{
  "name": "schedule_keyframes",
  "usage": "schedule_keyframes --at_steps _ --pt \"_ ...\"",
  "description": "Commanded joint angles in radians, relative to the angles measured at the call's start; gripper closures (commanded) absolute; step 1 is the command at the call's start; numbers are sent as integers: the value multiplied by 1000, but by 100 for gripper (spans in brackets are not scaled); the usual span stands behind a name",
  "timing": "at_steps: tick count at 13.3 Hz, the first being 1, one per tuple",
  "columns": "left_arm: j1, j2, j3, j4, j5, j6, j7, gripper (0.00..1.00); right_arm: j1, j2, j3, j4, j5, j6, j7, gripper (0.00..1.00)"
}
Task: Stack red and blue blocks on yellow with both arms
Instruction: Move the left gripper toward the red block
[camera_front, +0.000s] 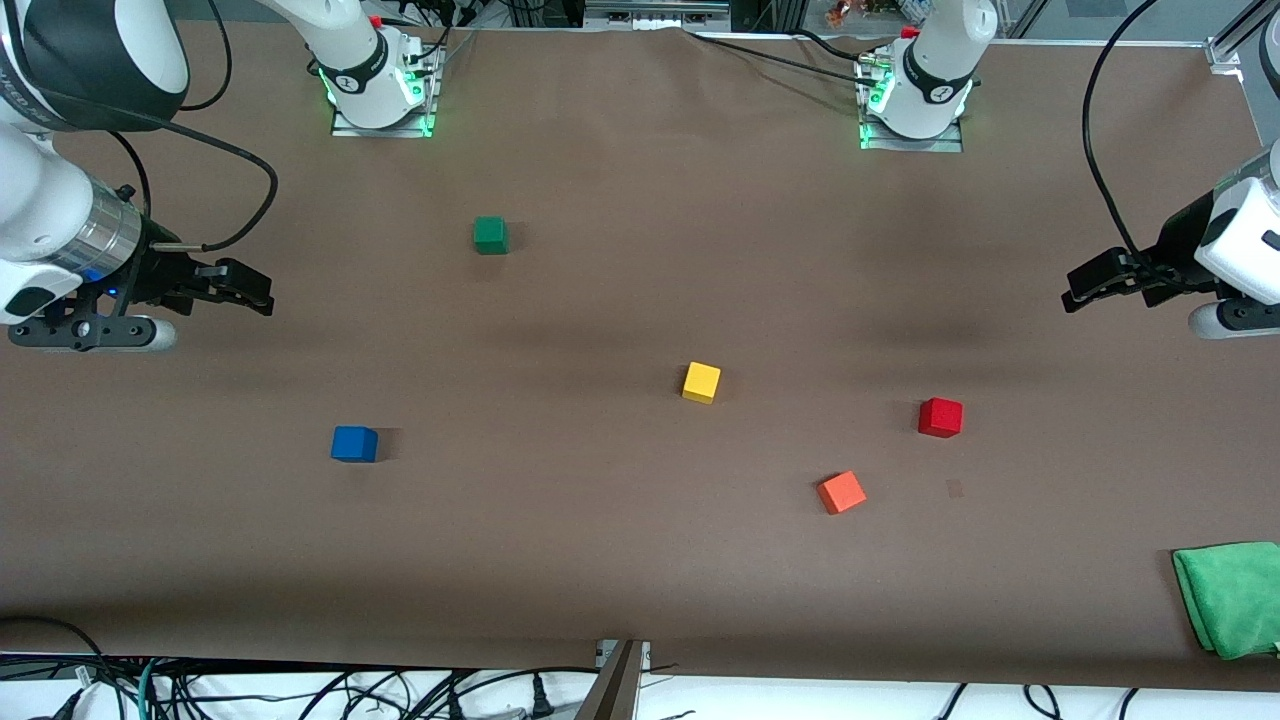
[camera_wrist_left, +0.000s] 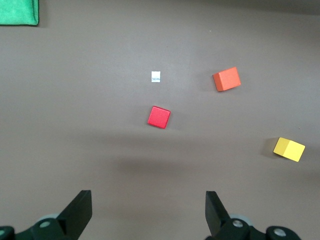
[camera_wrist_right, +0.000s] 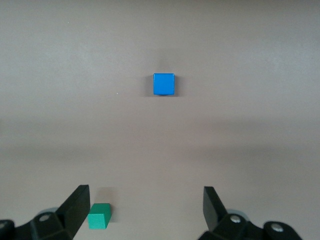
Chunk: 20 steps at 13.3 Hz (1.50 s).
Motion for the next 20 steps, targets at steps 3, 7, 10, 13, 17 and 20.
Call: schedule_keyframes --at_steps 3,7,10,13,17,20 --pt "3 20 1 6 -21 -17 10 0 -4 13 1 27 -13 -10 -4 0" --pt "-12 160 -4 -19 -21 81 11 0 -4 13 1 27 -13 -10 -4 0" --pt "-23 255 -10 -88 -19 237 14 0 -4 13 1 27 -13 -10 -4 0" --pt "-37 336 -10 -175 -17 442 136 0 -4 13 1 27 -13 -10 -4 0" --pt "-34 389 -10 -310 -14 685 297 0 -3 21 1 27 -13 -10 -4 0" --pt "-35 408 -10 -334 90 753 296 0 -3 21 1 27 -13 -10 -6 0"
